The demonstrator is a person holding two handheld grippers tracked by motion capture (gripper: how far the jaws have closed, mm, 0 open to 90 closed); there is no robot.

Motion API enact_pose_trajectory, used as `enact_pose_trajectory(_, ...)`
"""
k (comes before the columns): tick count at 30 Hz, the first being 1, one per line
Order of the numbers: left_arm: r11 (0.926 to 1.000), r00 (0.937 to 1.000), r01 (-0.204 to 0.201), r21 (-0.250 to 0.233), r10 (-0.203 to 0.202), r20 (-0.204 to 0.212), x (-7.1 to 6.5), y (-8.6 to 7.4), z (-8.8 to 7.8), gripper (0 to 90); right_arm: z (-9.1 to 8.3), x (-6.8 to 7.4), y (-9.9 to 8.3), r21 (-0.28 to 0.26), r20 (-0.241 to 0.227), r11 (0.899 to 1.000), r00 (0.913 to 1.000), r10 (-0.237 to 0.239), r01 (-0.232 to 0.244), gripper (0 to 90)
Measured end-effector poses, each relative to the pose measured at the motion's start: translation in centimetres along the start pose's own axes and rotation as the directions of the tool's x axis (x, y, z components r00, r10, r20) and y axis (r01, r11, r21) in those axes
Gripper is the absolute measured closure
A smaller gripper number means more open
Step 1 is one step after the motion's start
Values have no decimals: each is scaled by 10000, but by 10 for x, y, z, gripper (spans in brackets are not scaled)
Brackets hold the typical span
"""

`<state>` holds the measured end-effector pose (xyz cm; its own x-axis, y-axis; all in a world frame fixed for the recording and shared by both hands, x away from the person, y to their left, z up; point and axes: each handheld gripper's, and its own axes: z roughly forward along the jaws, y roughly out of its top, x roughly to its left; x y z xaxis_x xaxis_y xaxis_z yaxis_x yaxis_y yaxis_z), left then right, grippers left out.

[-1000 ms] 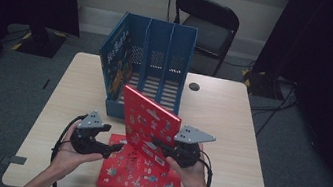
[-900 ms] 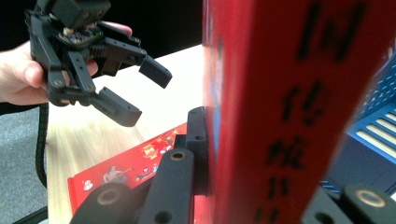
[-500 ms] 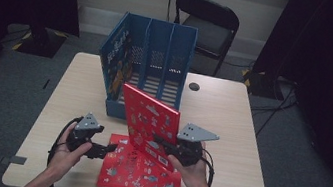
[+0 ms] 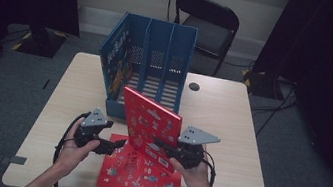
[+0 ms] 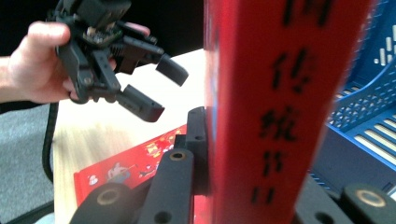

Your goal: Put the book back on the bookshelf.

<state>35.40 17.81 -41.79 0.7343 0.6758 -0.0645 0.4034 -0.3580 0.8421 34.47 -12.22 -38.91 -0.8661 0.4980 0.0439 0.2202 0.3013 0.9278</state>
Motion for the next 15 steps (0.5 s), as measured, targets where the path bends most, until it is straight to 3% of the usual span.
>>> enact_pose_trajectory(5,9994,9994,-265,-240,270,220,-3,10,11,170,6,5,-1,133,-218,9997,9996,-204,207,801)
enact_pose_trajectory(6,9995,9992,-139,-282,149,368,-5,10,13,173,7,5,-1,118,-228,9996,9994,-241,244,801)
enact_pose_trajectory(8,9991,9968,-413,-113,420,679,-9,10,17,200,8,6,-1,144,-243,9994,9992,-321,324,799)
enact_pose_trajectory(10,9983,9978,-579,-17,580,333,-14,11,19,193,9,6,-1,129,-289,9995,9991,-298,302,794)
enact_pose_trajectory(12,9984,9976,-562,-10,562,397,-14,12,19,176,11,6,-2,100,-334,9994,9990,-313,317,785)
enact_pose_trajectory(15,9985,9979,-540,-56,542,354,-17,12,21,190,8,4,0,-383,-393,9992,9992,-116,101,749)
